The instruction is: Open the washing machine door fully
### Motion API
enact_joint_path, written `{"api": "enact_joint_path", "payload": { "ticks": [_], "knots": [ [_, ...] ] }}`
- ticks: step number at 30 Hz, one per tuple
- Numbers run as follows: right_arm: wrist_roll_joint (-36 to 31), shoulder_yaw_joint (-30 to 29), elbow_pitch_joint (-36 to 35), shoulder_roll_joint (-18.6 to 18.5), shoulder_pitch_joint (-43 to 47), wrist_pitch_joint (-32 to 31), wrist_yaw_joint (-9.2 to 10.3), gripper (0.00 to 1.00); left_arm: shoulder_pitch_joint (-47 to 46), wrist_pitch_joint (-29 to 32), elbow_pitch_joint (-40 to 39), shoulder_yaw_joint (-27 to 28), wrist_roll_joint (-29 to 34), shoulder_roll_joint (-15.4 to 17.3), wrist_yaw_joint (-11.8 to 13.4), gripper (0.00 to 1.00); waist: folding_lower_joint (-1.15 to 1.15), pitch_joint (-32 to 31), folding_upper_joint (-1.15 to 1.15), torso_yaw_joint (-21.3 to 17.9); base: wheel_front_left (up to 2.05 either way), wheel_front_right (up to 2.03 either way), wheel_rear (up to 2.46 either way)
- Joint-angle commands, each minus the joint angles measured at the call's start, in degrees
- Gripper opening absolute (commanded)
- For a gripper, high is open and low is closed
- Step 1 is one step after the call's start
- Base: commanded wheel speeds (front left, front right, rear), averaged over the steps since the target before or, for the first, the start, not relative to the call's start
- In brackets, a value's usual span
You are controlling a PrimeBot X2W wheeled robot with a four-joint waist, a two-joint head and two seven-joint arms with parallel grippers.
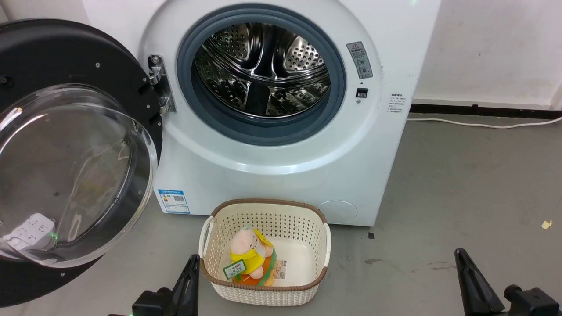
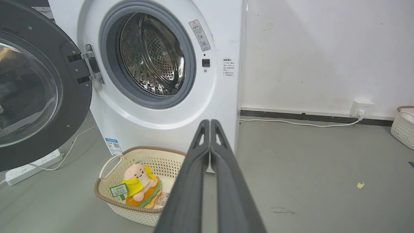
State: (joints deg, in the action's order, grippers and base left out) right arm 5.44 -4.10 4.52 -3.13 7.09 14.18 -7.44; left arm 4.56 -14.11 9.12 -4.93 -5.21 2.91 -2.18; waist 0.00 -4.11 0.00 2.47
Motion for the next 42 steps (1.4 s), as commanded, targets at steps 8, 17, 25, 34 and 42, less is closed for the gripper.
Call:
{"api": "enact_joint_path", "payload": {
  "ticks": [8, 17, 25, 34, 42],
  "knots": [
    [-0.58, 0.39, -0.50, 0.03, -0.73, -1.07, 0.00, 0.00, -0.50, 1.13, -0.87, 0.43, 0.55, 0.02, 0.24, 0.00, 0.00, 0.29, 0.00, -0.17, 0.00, 0.00, 0.00],
    [-0.97, 0.69, -0.82, 0.05, -1.25, -2.13, -0.01, 0.00, -0.83, 2.18, -1.53, 0.80, 0.93, 0.01, 0.40, 0.00, 0.00, 0.60, 0.00, -0.36, 0.00, 0.00, 0.00],
    [-1.32, 0.96, -1.11, 0.06, -1.70, -3.07, -0.01, 0.00, -1.12, 3.12, -2.13, 1.12, 1.27, 0.01, 0.54, 0.00, 0.00, 0.87, 0.00, -0.52, 0.00, 0.00, 0.00],
    [-1.71, 1.26, -1.44, 0.08, -2.22, -4.13, -0.01, 0.00, -1.45, 4.16, -2.79, 1.48, 1.64, 0.01, 0.69, 0.00, 0.00, 1.18, 0.00, -0.71, 0.00, 0.00, 0.00],
    [-2.06, 1.53, -1.73, 0.09, -2.67, -5.07, -0.02, 0.00, -1.74, 5.10, -3.39, 1.81, 1.98, 0.00, 0.83, 0.00, 0.00, 1.46, 0.00, -0.88, 0.00, 0.00, 0.00]
  ]
}}
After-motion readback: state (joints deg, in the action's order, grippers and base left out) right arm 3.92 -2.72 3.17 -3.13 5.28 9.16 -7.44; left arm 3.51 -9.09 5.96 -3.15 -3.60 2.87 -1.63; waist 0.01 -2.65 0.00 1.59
